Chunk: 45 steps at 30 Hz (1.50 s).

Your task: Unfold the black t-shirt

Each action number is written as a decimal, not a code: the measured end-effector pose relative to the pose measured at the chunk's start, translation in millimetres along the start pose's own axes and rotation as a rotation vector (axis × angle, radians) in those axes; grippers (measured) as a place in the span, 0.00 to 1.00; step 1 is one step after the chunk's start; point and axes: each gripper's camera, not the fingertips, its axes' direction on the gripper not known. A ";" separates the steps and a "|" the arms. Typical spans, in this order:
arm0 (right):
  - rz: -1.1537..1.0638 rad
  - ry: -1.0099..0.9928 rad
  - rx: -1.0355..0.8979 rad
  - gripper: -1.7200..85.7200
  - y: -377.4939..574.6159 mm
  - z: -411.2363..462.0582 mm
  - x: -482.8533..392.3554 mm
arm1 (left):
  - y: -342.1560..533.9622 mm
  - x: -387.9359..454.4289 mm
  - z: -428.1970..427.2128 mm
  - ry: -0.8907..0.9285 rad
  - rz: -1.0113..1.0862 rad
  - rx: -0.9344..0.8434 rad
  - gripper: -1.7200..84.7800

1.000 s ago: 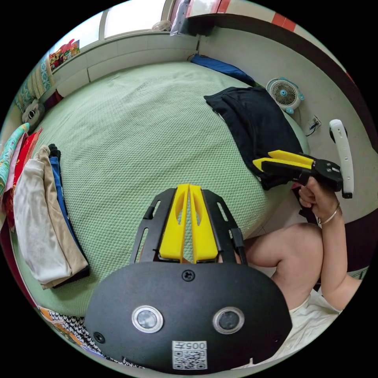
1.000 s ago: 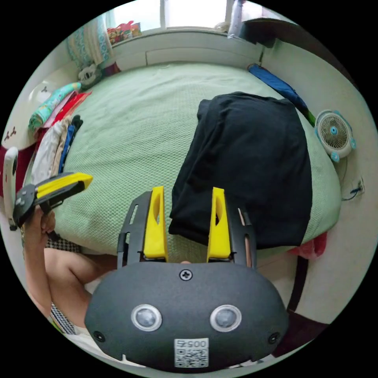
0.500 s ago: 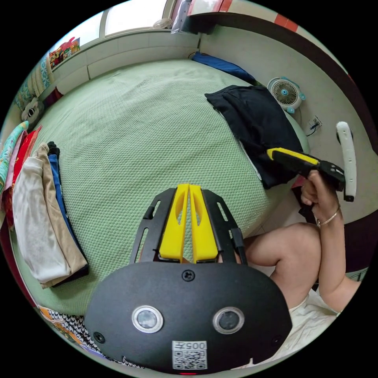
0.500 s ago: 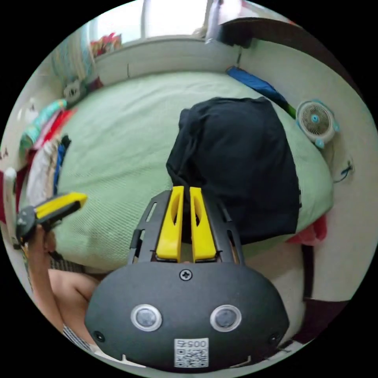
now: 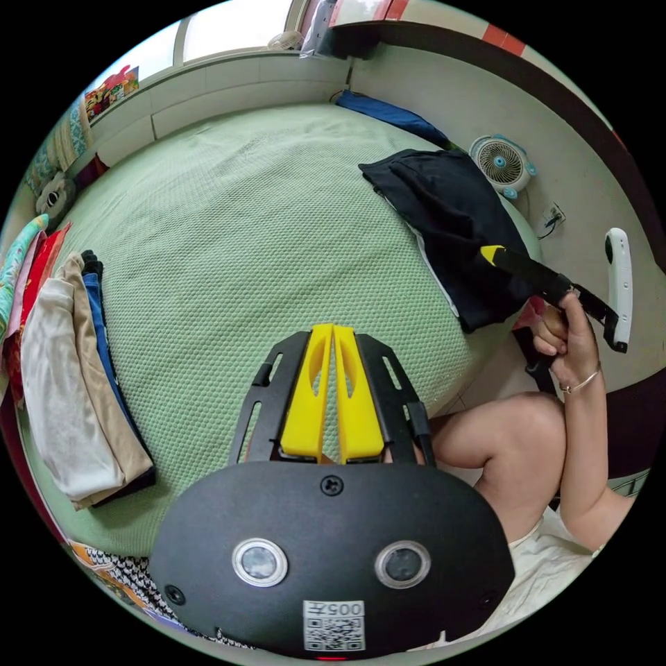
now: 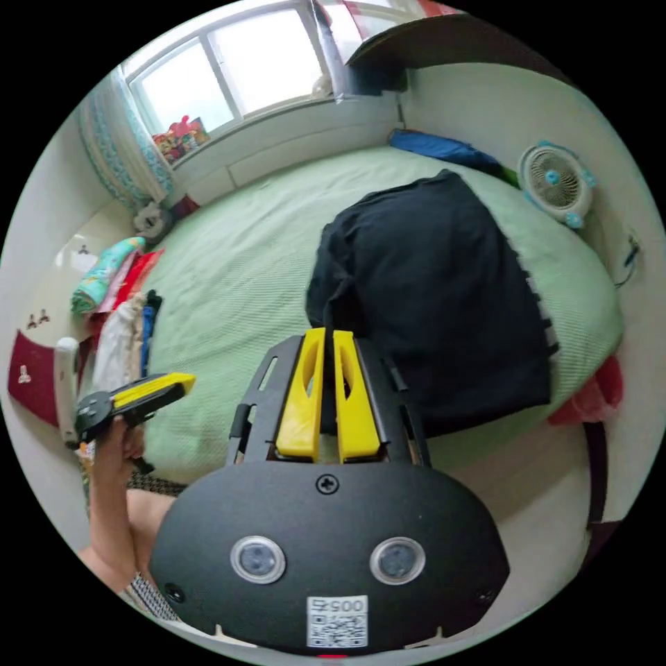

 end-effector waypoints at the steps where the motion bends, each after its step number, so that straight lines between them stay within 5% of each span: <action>1: 0.016 -0.059 -0.027 0.01 -0.8 3.9 0.7 | 1.5 -3.0 -2.2 -0.002 -0.003 0.003 0.01; 12: -0.030 -0.232 -0.038 0.00 -13.8 25.2 -36.5 | 29.0 -59.3 -29.7 0.016 -0.136 0.050 0.01; 21: -0.277 -0.564 -0.264 0.01 2.6 65.6 -127.1 | 82.6 -138.9 -72.7 -0.290 -0.377 0.088 0.01; 33: -0.546 -0.665 -0.553 0.06 39.8 91.2 -203.9 | 125.2 -192.7 -87.1 -0.194 -0.507 0.105 0.02; 45: -0.348 -0.617 -0.203 0.12 -3.1 61.4 -129.7 | 111.0 -184.0 -61.9 -0.128 -0.359 0.062 0.10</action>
